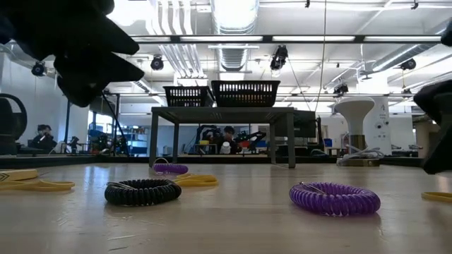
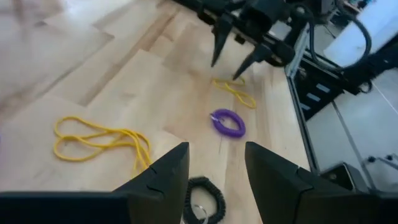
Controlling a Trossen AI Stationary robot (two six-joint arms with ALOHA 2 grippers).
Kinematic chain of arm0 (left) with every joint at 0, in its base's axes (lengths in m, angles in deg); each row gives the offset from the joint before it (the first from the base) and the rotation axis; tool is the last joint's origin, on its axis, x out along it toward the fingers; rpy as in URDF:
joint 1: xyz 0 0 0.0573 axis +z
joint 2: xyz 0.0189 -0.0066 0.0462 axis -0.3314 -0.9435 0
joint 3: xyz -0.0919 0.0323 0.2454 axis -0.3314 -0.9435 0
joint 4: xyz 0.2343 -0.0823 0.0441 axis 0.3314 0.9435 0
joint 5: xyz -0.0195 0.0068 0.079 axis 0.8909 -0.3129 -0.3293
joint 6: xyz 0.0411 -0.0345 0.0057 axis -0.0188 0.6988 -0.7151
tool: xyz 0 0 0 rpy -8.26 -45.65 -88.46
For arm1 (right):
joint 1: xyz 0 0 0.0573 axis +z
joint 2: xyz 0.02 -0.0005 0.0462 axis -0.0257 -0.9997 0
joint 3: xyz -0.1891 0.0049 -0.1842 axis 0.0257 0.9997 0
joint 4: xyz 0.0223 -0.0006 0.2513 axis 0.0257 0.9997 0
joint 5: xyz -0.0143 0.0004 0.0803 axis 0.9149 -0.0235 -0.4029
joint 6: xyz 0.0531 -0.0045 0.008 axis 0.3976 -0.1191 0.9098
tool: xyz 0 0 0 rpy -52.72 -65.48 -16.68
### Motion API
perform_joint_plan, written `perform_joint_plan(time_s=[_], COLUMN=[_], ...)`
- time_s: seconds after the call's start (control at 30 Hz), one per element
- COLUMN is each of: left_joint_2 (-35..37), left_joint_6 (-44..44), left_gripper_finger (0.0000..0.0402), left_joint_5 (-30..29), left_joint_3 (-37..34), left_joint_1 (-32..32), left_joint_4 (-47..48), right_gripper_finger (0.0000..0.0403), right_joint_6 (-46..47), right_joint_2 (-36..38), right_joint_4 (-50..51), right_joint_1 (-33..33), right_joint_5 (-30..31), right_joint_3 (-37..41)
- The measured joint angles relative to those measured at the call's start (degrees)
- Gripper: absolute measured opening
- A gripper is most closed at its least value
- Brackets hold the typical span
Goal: Pick & Place Office Desk Supplies
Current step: Put the yellow rubber band into the top black bin on the shelf
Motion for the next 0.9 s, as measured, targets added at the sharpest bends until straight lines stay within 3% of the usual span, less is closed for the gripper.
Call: perform_joint_plan(time_s=[0.27, 0.67, 0.9], left_joint_2=[0.0, 0.0, 0.0], left_joint_6=[-0.9, -1.1, -1.1], left_gripper_finger=[0.0161, 0.0161, 0.0161], left_joint_5=[-4.5, -6.4, -6.7], left_joint_3=[0.2, 0.1, 0.1], left_joint_1=[0.0, 0.0, 0.0], left_joint_4=[-0.4, -0.5, -0.5], right_gripper_finger=[0.0180, 0.0144, 0.0111], right_joint_6=[-0.2, -3.3, 0.7], right_joint_2=[0.0, -2.3, -4.7], right_joint_4=[-9.3, -11.8, -12.1], right_joint_1=[-0.1, -0.1, 0.4], right_joint_5=[-0.1, -1.7, -1.4], right_joint_3=[4.2, 4.5, 4.1])
